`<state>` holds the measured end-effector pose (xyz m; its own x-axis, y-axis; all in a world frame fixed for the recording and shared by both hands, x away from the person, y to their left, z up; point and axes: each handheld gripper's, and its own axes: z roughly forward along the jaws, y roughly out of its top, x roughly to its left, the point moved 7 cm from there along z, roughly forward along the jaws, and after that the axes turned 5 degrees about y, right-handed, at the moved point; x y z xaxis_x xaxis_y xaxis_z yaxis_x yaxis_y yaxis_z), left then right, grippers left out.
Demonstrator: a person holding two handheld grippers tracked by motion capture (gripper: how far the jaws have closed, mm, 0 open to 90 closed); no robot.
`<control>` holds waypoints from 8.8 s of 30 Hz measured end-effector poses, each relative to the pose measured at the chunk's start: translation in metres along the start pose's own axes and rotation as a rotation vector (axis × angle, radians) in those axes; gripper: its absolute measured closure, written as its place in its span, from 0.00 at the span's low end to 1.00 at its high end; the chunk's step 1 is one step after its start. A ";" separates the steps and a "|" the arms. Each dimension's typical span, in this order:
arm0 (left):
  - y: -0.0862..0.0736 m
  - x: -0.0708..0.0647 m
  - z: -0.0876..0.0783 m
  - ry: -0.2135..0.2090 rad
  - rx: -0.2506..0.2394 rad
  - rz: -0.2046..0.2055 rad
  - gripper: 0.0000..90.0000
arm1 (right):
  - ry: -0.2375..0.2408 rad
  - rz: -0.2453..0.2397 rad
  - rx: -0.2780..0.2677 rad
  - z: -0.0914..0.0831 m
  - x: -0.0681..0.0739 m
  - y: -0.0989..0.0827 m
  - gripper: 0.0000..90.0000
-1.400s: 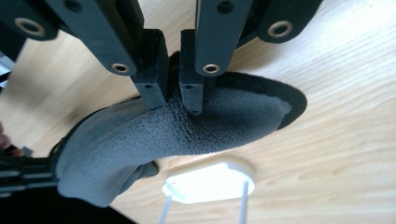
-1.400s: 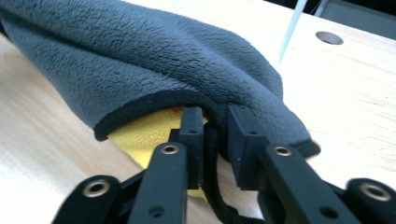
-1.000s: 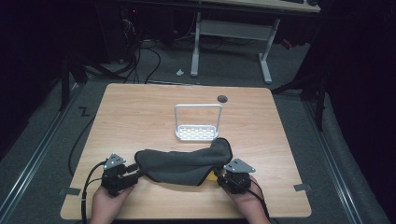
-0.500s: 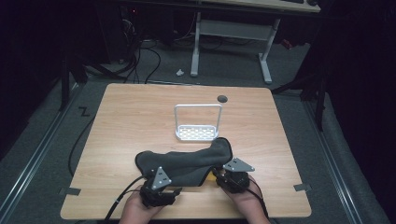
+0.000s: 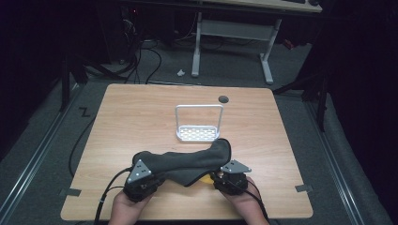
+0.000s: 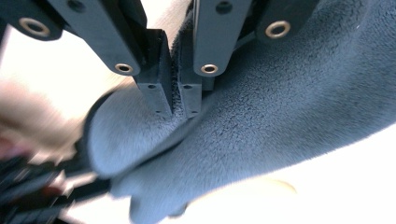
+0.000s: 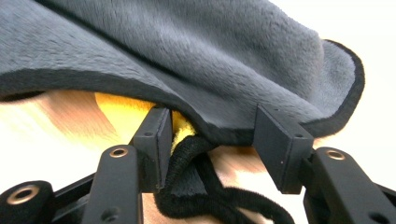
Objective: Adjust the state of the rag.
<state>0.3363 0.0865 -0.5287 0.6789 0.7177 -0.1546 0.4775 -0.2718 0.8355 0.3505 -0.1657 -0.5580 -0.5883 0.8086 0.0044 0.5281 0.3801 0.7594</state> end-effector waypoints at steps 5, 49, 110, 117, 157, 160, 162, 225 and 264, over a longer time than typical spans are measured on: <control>0.008 0.009 -0.018 -0.009 -0.054 -0.053 0.95 | -0.040 0.002 0.024 0.002 -0.005 -0.003 0.53; -0.032 0.084 -0.003 0.130 0.088 -0.240 0.70 | -0.090 0.129 0.040 -0.068 -0.039 -0.063 0.88; -0.012 0.125 -0.011 0.259 0.023 -0.229 0.64 | -0.236 0.151 -0.092 -0.027 -0.106 0.013 0.80; -0.054 0.076 -0.047 0.141 0.029 -0.317 0.55 | -0.166 0.099 -0.059 -0.056 -0.062 -0.034 0.77; 0.004 0.139 0.041 0.181 0.177 -0.334 0.92 | -0.158 0.165 0.058 0.018 -0.102 0.010 0.88; 0.005 0.133 0.032 0.190 0.124 -0.338 0.74 | -0.163 0.176 0.042 0.016 -0.102 0.009 0.79; 0.008 0.121 0.015 0.195 0.055 -0.313 0.70 | -0.158 0.164 -0.005 0.002 -0.098 0.012 0.77; -0.064 0.025 -0.090 0.088 0.035 -0.279 0.75 | -0.158 0.100 -0.077 -0.097 -0.042 -0.047 0.75; -0.069 0.059 -0.038 0.213 0.178 -0.174 0.85 | -0.082 0.069 0.063 0.006 -0.076 -0.007 0.92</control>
<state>0.3217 0.1721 -0.5753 0.4559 0.8760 -0.1574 0.6789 -0.2279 0.6980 0.3958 -0.2272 -0.5676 -0.4990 0.8666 0.0000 0.6043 0.3481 0.7167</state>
